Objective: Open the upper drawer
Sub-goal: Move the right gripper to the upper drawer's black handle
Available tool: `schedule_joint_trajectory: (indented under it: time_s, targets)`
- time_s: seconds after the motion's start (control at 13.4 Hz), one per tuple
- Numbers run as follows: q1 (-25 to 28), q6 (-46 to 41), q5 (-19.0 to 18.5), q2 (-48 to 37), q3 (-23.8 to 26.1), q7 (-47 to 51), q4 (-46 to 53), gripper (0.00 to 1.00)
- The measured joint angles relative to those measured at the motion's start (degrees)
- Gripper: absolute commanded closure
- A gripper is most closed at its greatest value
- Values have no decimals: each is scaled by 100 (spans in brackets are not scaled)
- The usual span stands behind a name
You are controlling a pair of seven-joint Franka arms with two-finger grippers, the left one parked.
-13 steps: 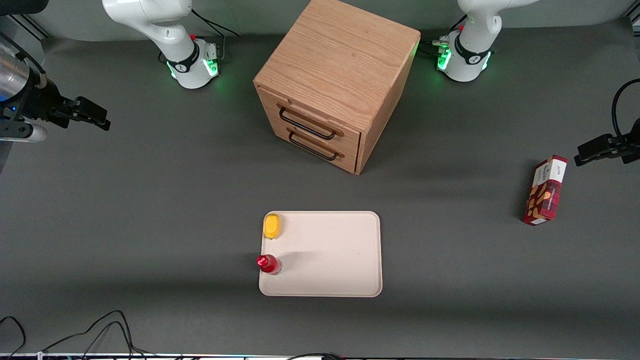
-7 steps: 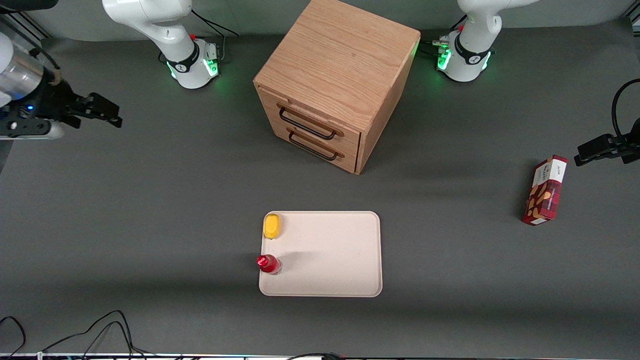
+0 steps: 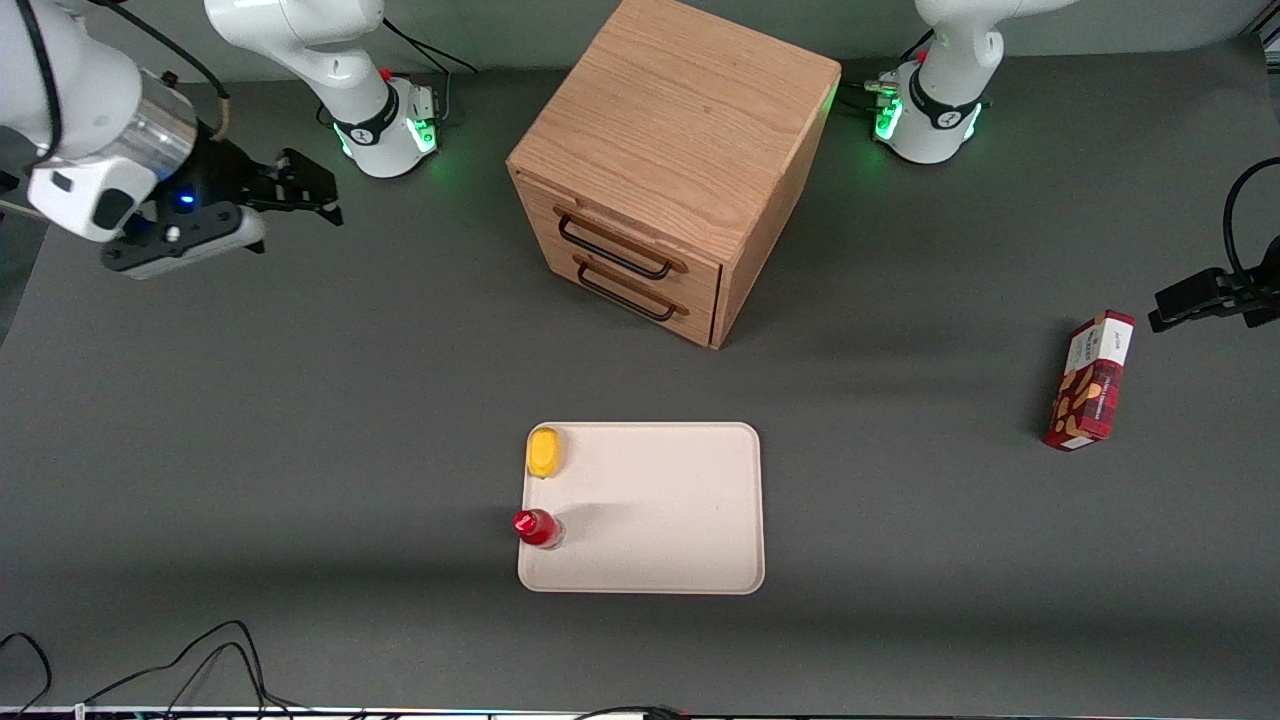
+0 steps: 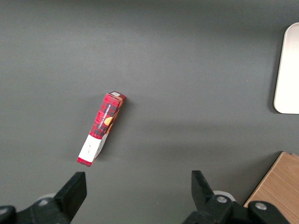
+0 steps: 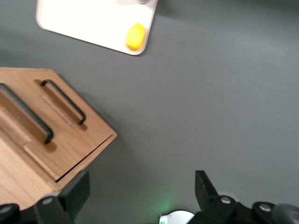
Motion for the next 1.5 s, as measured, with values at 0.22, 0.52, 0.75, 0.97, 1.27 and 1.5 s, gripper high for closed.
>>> schedule_joint_trajectory:
  time_s: [0.22,0.52,0.75,0.97,1.27,1.5]
  targets:
    - [2,-14,322,232,302,-583,128,0]
    - [9,30,428,813,952,-1544,141,0]
    - [15,274,437,1460,1432,-1597,201,0]
    - [29,719,437,2008,1894,-1600,258,0]
    - [216,1126,397,2388,2114,-1516,264,0]
    - [437,1366,312,2708,2149,-1223,261,0]
